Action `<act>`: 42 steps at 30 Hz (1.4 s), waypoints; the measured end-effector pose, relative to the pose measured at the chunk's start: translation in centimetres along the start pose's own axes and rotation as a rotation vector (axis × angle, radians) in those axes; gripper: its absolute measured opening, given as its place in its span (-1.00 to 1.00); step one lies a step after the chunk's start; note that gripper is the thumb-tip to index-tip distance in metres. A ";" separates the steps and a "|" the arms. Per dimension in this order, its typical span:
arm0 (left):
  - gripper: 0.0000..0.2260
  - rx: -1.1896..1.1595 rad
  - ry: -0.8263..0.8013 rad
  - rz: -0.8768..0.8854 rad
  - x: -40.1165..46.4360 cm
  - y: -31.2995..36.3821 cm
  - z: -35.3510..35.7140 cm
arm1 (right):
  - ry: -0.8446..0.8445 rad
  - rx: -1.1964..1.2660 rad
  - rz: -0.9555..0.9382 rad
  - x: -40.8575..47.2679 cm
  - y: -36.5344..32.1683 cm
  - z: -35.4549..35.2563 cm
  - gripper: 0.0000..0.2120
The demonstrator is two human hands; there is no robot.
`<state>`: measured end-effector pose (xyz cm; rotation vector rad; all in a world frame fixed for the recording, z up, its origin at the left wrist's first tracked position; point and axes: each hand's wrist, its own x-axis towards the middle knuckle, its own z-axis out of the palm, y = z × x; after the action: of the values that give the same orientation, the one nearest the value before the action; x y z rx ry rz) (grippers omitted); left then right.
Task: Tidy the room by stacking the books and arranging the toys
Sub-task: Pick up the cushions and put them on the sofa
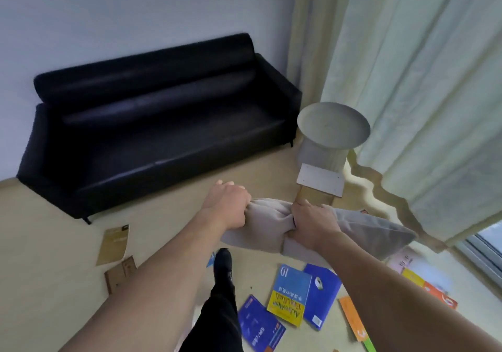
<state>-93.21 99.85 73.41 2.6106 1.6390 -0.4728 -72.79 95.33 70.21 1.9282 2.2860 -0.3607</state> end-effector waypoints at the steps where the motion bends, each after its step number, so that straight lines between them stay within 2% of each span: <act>1: -0.82 0.006 -0.009 0.011 2.4 -1.6 0.1 | -0.018 0.011 0.009 2.7 0.0 -0.4 -0.70; 4: -0.79 0.064 0.034 0.046 11.7 -8.0 0.5 | -0.032 0.037 0.057 13.7 -0.1 -1.3 -0.83; 8: -0.67 0.054 0.193 0.063 22.3 -18.2 -0.5 | -0.034 0.032 0.069 28.1 -0.7 -5.4 -0.83; 11: -0.47 -0.130 0.233 0.017 28.0 -25.4 -1.6 | -0.031 0.026 0.081 36.3 -1.6 -9.2 -0.78; 13: -0.19 -0.297 0.240 -0.023 31.5 -29.1 -3.3 | -0.029 0.050 0.087 41.2 -1.1 -11.4 -0.78; 15: 0.05 -0.643 0.253 -0.085 35.6 -31.7 -5.1 | -0.027 0.102 0.095 45.8 0.1 -13.5 -0.72; 17: 0.19 -1.055 0.178 -0.180 39.6 -33.6 -6.1 | -0.026 0.194 0.110 49.9 1.7 -15.3 -0.66; 18: 0.23 -1.187 0.119 -0.224 41.6 -34.5 -6.1 | -0.016 0.262 0.127 51.8 2.5 -16.1 -0.65; 20: 0.28 -1.311 -0.026 -0.246 44.9 -36.2 -5.8 | -0.002 0.409 0.165 55.0 3.4 -17.4 -0.67; 22: 0.29 -1.264 -0.138 -0.236 49.8 -38.3 -5.7 | -0.001 0.550 0.181 59.9 4.8 -18.4 -0.69; 24: 0.25 -1.128 -0.160 -0.256 54.0 -40.3 -6.1 | -0.030 0.590 0.160 63.9 5.9 -19.2 -0.69; 26: 0.02 -1.003 -0.143 -0.276 59.3 -42.3 -6.9 | -0.029 0.585 0.130 68.7 7.8 -20.2 -0.67; 29: -0.34 -0.986 -0.097 -0.298 65.4 -44.0 -10.7 | -0.025 0.625 0.135 74.7 10.8 -22.8 -0.67; 32: -0.47 -0.902 -0.040 -0.215 71.5 -44.2 -15.2 | 0.019 0.684 0.145 80.1 13.5 -24.9 -0.67; 35: -0.61 -0.776 0.029 -0.155 76.7 -45.0 -18.8 | 0.043 0.782 0.190 84.1 15.4 -26.7 -0.50; 38: -0.85 -0.569 0.097 -0.088 82.1 -46.7 -21.4 | 0.054 0.939 0.235 88.7 16.7 -27.9 -0.23; 39: -0.90 -0.508 0.108 -0.066 83.8 -47.0 -22.0 | 0.072 0.976 0.240 90.4 16.9 -28.3 -0.18; 42: -0.82 -0.416 0.095 -0.020 88.8 -47.8 -22.8 | 0.115 0.999 0.224 96.3 17.3 -29.9 -0.22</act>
<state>-94.24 203.09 78.21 2.3388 1.5833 -0.0010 -71.07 197.53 73.16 2.6009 2.0704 -1.6348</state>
